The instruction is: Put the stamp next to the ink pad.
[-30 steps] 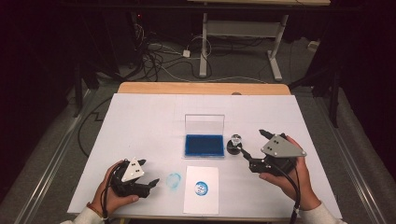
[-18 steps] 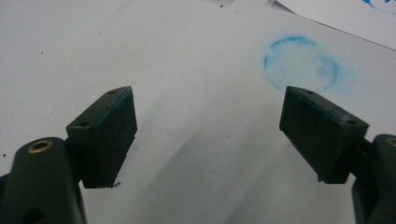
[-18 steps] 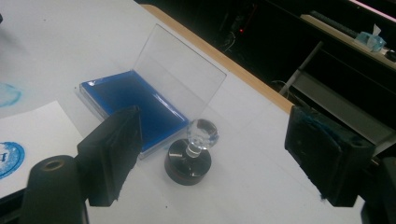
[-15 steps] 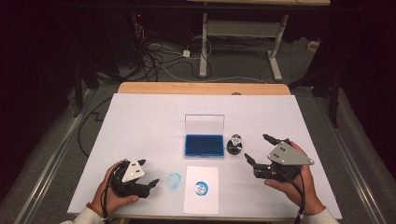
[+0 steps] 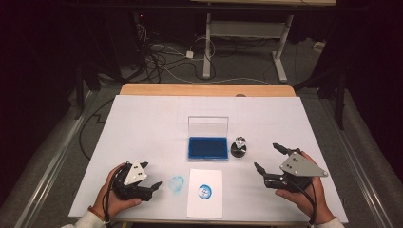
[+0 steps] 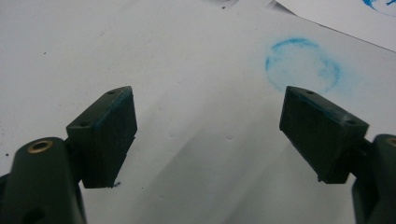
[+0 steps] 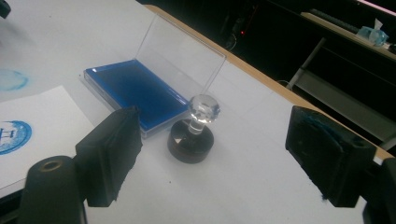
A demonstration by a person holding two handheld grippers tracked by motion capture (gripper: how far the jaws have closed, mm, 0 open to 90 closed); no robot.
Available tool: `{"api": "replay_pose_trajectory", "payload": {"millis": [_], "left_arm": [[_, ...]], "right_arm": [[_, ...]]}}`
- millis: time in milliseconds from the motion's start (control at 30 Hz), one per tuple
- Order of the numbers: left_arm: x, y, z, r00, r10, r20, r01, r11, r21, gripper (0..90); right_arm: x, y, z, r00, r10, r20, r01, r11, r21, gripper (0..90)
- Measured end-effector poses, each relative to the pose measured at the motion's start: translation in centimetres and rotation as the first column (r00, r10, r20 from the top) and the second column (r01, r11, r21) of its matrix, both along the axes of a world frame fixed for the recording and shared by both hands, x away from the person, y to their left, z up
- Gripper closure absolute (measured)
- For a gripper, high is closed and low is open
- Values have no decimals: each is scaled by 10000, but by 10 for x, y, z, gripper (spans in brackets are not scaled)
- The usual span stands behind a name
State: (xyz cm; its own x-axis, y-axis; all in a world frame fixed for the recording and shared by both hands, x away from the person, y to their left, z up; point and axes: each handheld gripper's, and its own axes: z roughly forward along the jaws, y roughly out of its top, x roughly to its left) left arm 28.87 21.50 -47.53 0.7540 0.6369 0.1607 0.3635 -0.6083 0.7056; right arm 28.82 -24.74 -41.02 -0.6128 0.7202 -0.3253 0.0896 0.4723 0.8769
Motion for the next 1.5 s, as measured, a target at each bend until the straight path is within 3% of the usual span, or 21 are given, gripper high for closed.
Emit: {"api": "replay_pose_trajectory", "payload": {"millis": [333, 700, 967, 1500], "left_arm": [[1, 1, 0, 10000, 21, 9, -21, 10000, -96, 187], [0, 3, 4, 9998, 71, 202, -64, 9994, -333, 187], [-5, 1, 6, 9995, -90, 313, 98, 9997, -241, 187], [-4, 1, 5, 9997, -94, 228, 98, 9998, -175, 187]], "right_arm": [[-6, -11, -23, 9996, -129, -240, 127, 9999, -100, 187], [-19, -20, -58, 9916, -482, -1198, 501, 9987, 130, 196], [-19, -19, -61, 9894, -336, -1414, 344, 9994, 28, 197], [-22, -17, -58, 9932, -321, -1118, 314, 9995, -76, 197]]}}
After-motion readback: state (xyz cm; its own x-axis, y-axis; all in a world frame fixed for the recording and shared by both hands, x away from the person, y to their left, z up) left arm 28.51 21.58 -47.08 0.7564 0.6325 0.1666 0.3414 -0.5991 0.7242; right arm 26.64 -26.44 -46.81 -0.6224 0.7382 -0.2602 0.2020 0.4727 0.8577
